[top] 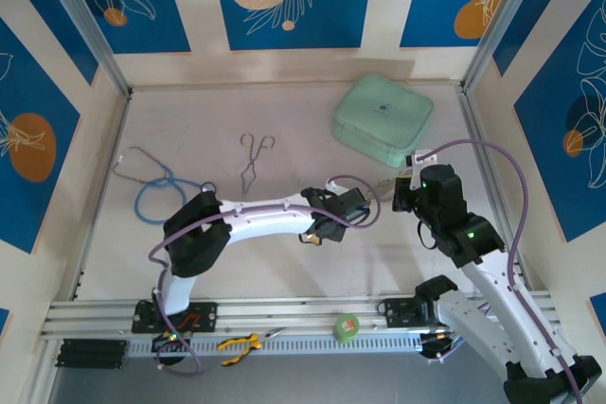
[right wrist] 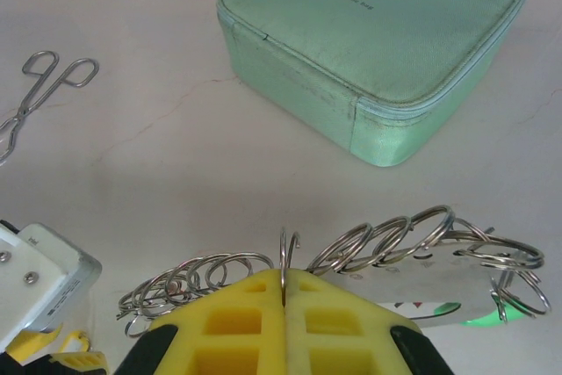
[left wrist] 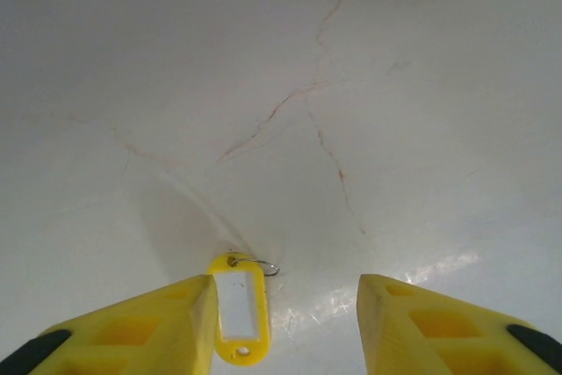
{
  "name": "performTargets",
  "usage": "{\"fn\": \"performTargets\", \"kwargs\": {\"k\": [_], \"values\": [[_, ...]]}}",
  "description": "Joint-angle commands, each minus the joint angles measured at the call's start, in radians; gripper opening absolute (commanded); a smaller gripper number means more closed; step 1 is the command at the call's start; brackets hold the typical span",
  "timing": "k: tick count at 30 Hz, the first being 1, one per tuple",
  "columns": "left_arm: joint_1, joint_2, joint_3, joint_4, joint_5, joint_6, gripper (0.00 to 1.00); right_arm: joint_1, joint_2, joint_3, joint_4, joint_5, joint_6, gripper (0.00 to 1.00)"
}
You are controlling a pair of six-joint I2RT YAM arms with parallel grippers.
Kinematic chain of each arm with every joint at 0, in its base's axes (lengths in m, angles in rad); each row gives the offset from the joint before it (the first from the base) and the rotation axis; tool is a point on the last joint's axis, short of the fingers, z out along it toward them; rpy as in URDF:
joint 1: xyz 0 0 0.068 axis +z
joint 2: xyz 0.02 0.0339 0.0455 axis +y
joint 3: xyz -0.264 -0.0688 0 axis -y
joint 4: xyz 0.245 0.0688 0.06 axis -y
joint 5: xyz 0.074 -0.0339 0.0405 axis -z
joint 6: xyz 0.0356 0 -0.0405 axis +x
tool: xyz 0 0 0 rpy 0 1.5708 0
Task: Put the keys on the keyring
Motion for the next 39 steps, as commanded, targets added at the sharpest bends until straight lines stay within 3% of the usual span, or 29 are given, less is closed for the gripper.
{"fn": "performTargets", "kwargs": {"k": [1,27,39], "values": [[0.0,0.052,0.055,-0.109,0.001,-0.113,0.44,0.006,-0.01,-0.001,0.023,-0.011,-0.008,0.0],[0.003,0.15,0.119,-0.163,-0.036,-0.174,0.31,0.009,-0.01,-0.002,0.022,-0.02,-0.011,0.0],[0.006,0.131,0.108,-0.179,-0.096,-0.165,0.12,0.009,-0.01,-0.002,0.022,-0.023,-0.012,0.0]]}}
